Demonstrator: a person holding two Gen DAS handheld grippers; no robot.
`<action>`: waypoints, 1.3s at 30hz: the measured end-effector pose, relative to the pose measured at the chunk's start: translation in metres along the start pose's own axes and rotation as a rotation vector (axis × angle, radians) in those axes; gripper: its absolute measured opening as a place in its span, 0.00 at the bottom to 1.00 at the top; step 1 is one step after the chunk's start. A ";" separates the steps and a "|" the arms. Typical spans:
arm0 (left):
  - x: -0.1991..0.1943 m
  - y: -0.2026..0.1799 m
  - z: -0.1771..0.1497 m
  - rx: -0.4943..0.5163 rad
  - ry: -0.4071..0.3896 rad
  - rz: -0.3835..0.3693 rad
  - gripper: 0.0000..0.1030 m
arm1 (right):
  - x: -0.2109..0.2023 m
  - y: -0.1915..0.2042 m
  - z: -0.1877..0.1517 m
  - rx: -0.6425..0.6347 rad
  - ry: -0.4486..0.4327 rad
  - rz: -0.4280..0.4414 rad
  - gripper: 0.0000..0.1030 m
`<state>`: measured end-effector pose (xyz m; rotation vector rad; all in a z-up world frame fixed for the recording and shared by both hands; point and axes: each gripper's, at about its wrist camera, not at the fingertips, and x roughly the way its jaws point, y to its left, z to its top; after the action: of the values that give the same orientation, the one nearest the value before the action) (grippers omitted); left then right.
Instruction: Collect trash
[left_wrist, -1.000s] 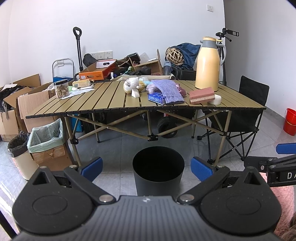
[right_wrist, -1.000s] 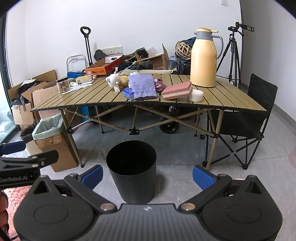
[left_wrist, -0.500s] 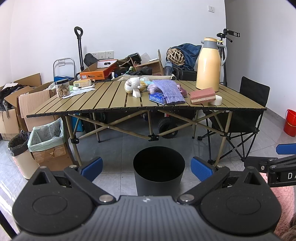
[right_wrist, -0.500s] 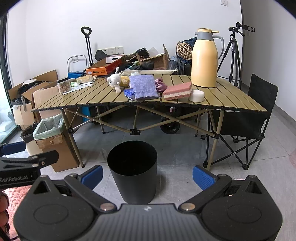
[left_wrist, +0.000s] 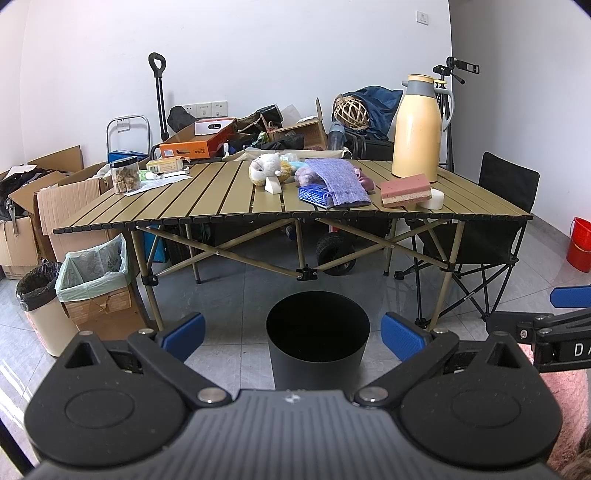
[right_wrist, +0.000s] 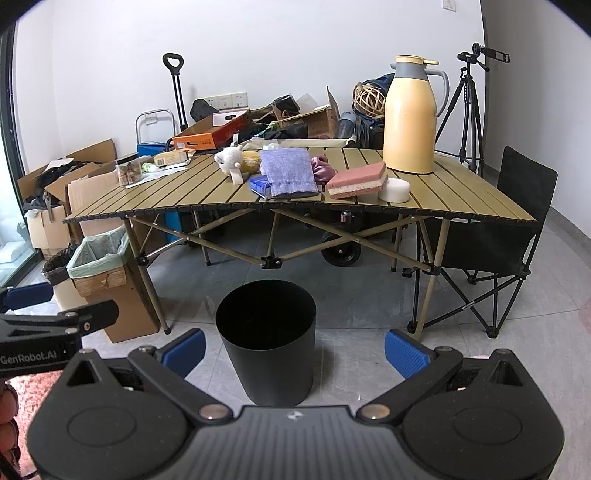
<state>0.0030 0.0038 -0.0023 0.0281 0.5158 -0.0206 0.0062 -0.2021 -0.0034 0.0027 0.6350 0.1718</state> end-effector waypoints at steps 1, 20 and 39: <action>0.000 0.000 0.000 0.000 0.000 0.000 1.00 | 0.000 -0.001 0.000 0.000 0.000 0.000 1.00; 0.001 0.001 -0.001 -0.001 0.002 0.002 1.00 | 0.004 0.003 -0.003 0.004 0.001 0.009 1.00; 0.035 0.003 0.015 0.004 0.014 -0.012 1.00 | 0.036 -0.009 0.015 0.021 -0.007 0.072 1.00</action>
<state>0.0411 0.0061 -0.0060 0.0294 0.5300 -0.0335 0.0444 -0.2042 -0.0133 0.0466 0.6299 0.2348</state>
